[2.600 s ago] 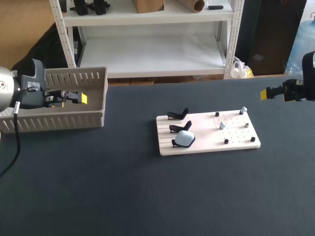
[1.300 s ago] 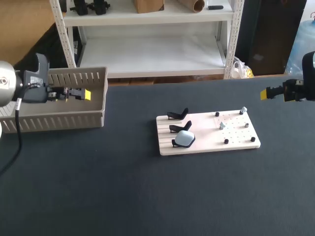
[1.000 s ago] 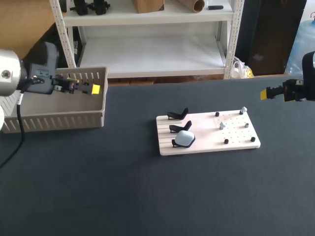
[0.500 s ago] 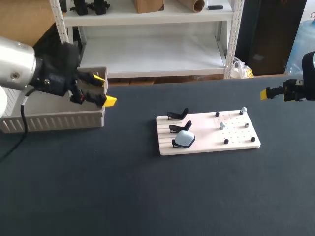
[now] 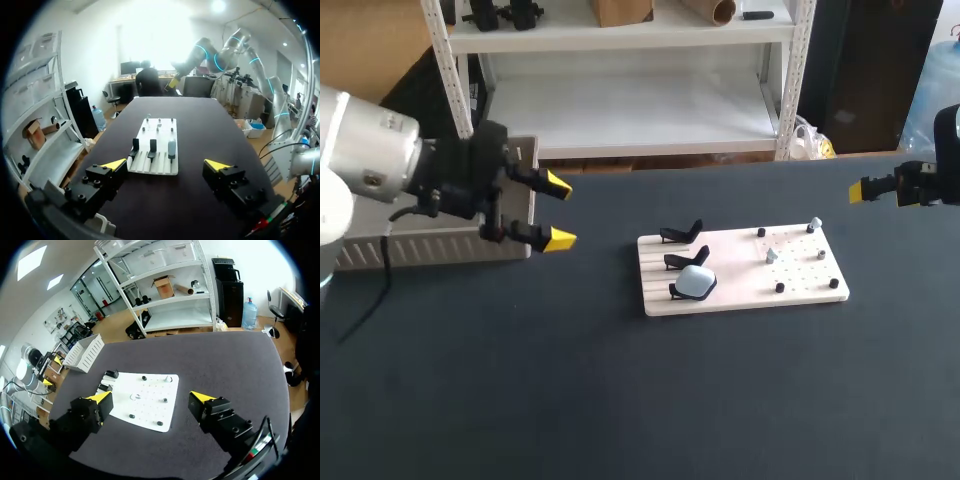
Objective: Pick up each earbud case from the left stands, insert the matching earbuds, close the lid, and place the case in the box.
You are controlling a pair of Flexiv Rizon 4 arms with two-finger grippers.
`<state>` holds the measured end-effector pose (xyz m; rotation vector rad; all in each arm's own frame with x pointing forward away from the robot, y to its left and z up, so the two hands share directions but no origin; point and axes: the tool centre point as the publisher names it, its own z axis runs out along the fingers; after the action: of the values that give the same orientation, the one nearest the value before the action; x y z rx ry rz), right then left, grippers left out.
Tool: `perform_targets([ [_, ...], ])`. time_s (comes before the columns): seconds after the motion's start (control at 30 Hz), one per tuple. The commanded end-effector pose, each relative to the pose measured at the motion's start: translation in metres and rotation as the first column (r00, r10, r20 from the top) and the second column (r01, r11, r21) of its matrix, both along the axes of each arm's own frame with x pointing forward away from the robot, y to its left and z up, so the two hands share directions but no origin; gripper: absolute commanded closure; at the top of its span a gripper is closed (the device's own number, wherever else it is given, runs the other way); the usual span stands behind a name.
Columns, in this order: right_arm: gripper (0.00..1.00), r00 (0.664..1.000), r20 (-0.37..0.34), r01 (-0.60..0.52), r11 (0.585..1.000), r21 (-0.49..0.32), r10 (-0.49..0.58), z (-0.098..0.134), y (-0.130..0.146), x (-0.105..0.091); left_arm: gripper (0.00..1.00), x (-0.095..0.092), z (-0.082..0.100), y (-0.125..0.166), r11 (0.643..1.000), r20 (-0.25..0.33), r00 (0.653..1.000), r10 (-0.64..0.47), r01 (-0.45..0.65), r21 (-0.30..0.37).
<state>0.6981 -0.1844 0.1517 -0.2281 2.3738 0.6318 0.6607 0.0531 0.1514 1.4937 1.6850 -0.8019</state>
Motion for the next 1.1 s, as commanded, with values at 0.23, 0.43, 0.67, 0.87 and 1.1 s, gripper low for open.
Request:
perform_targets([
  [0.23, 0.00, 1.000, 0.000, -0.005, 1.000, 0.003, 0.005, -0.001, -0.001, 0.001, 0.00, 0.013, -0.045, -0.043, 0.995, 0.000, 0.995, -0.095, 0.095, 0.005],
  [0.43, 0.00, 1.000, 0.000, -0.005, 1.000, 0.003, 0.005, -0.001, -0.001, 0.001, 0.09, 0.012, -0.059, -0.061, 0.991, 0.008, 0.991, -0.132, 0.132, 0.007],
  [0.67, 0.00, 1.000, 0.000, -0.005, 1.000, 0.003, 0.005, -0.001, -0.001, 0.001, 0.44, 0.015, -0.075, -0.076, 0.991, -0.026, 0.991, -0.134, 0.134, 0.003],
  [0.87, 0.00, 1.000, 0.000, -0.005, 1.000, 0.003, 0.005, -0.001, -0.001, 0.001, 0.29, 0.013, -0.084, -0.086, 0.988, -0.035, 0.988, -0.152, 0.152, 0.001],
  [1.1, 0.00, 1.000, 0.000, -0.005, 1.000, 0.003, 0.005, -0.001, -0.001, 0.001, 0.35, 0.015, -0.091, -0.096, 0.987, -0.044, 0.986, -0.161, 0.160, -0.014],
])
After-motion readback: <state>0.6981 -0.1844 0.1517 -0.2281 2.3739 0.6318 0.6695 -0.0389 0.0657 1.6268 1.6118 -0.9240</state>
